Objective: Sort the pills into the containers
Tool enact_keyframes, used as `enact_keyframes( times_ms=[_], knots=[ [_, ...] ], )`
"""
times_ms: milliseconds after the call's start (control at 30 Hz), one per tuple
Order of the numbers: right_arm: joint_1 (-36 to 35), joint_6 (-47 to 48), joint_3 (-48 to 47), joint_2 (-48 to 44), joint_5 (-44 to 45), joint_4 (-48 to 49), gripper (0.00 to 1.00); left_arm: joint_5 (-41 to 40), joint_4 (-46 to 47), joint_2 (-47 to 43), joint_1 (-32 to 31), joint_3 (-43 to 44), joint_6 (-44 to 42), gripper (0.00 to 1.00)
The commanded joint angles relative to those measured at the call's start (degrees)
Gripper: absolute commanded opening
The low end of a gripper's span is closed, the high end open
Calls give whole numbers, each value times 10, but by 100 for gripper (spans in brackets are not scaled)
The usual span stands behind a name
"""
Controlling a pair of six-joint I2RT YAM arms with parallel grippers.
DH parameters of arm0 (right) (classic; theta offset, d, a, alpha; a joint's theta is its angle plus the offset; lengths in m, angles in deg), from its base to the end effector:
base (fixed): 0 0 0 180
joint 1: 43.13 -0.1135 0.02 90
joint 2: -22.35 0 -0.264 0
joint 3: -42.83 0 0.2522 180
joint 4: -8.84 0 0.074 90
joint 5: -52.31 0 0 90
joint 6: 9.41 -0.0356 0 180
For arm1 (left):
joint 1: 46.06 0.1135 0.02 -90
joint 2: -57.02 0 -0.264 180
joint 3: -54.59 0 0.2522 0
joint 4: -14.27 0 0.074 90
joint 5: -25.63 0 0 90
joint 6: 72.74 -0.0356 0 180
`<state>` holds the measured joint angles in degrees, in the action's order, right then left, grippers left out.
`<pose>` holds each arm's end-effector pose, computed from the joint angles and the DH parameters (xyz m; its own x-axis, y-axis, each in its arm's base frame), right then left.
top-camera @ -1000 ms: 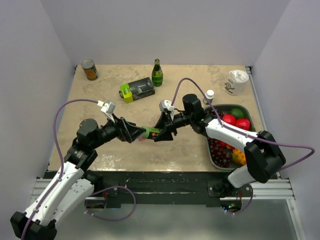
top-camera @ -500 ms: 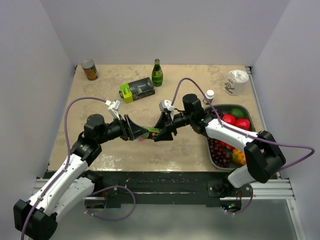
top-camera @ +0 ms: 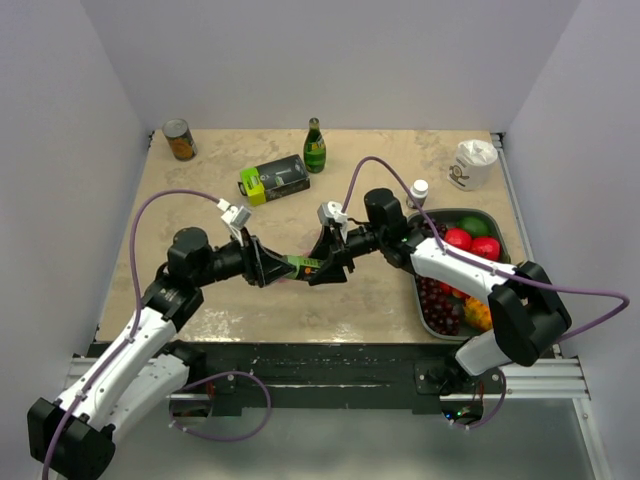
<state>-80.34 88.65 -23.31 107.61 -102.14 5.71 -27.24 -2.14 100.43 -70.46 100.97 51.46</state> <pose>0.2348 0.2186 0.2602 -0.1688 -0.2041 -0.9643 -0.9590 -0.1920 0.2085 0.1547 -0.0938 0.2842 -0.6607 -0.1924 -0.7256 0.5956 0.4539 -0.6627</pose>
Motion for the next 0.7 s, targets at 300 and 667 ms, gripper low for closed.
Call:
enact_keyframes(
  times_ms=[300,667],
  knots=[
    [-2,-3,-25,-4,3,26,0,76,-7,-47,-4,25,-509,75],
    [-4,-3,-25,0,1,26,0,95,-54,-128,-4,5,-624,99]
  ],
)
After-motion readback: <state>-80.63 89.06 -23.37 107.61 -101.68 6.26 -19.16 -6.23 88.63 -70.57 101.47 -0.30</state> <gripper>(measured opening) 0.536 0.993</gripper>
